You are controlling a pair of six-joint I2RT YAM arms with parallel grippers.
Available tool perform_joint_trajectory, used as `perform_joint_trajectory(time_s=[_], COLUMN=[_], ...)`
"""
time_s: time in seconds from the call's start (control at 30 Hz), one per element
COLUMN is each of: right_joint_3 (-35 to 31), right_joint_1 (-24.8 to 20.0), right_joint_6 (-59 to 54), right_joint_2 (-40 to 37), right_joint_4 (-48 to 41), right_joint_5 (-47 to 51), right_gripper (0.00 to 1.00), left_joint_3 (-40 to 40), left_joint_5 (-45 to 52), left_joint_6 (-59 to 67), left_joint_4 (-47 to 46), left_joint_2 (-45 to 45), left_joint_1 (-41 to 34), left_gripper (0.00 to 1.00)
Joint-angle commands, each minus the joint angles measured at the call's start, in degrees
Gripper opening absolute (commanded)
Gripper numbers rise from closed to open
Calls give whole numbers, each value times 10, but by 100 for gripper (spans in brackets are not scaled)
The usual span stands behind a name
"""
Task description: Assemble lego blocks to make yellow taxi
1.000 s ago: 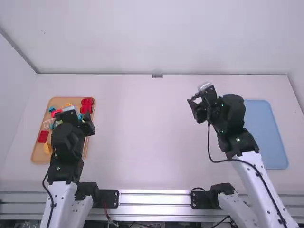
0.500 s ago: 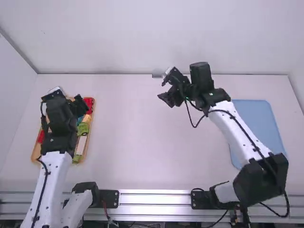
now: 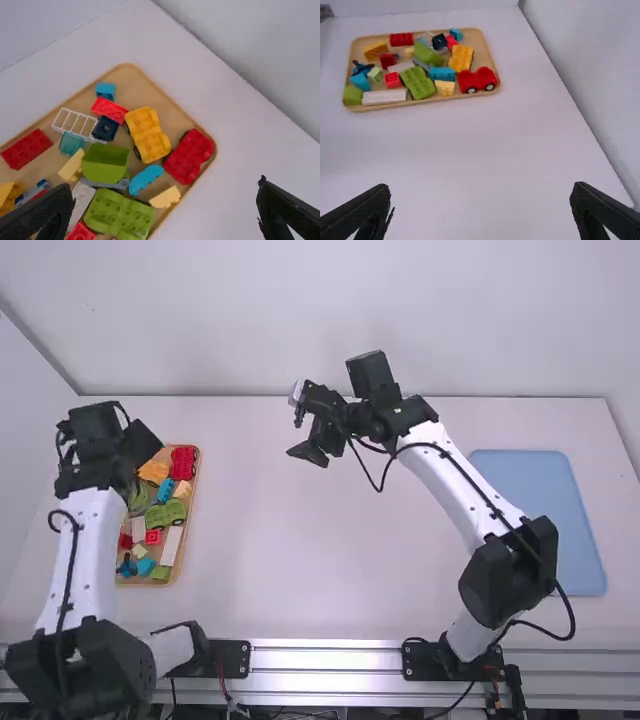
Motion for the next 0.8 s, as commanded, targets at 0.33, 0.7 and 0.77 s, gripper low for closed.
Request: perform_joint_trajectory(time_s=[0.33,0.7,0.77], right_joint_3=[-2,-41,-41], right_joint_1=[7,43,47], right_joint_6=[43,86,86], right_joint_2=[12,7,7], right_joint_4=[52,112,111], right_joint_5=[-16,110,123], right_gripper=[99,98,99], left_joint_3=[163,163,163], left_joint_5=[54,-89,-48], left_joint_6=[5,-158,-138], left_joint_4=[-140,-224,-221], left_joint_2=[162,156,149], left_joint_1=[61,90,115], left_gripper=[99,99,99])
